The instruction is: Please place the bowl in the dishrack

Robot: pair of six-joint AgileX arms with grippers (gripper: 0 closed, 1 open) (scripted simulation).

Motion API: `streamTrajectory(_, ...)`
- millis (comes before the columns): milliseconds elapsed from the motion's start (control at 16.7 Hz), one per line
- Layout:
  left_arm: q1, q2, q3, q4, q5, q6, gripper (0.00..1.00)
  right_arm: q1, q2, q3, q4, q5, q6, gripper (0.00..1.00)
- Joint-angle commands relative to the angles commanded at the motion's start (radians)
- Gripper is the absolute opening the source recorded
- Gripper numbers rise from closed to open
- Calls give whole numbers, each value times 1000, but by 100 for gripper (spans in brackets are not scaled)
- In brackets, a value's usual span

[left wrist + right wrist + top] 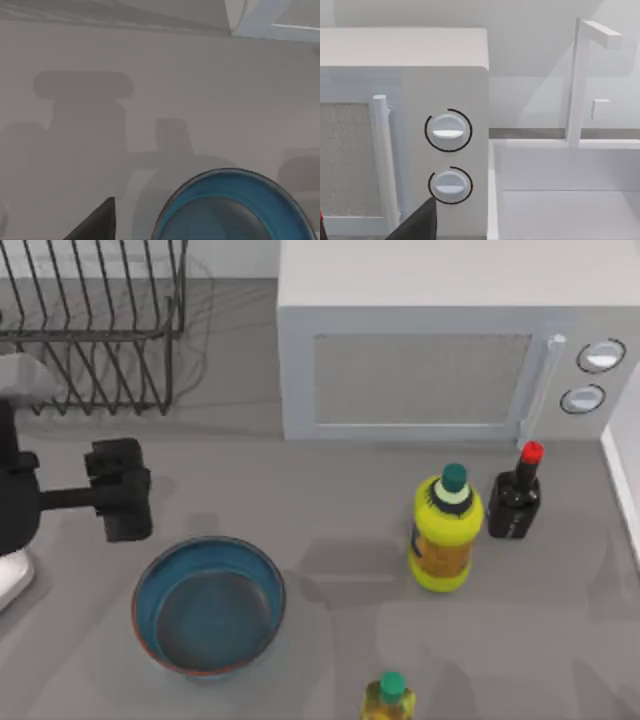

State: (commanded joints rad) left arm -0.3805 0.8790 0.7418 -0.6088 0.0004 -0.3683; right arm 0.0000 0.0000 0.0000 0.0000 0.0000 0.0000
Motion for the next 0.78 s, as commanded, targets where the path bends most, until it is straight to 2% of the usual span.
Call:
streamTrajectory(420,-264,682,529,-423,0,-256,100,0,0,0,0,0,0,100)
streamTrajectory(600,-340,870,681,-545,0,-330,100,0,0,0,0,0,0,100)
streamTrajectory(780,-381,962,755,-609,0,-368,100,0,0,0,0,0,0,100)
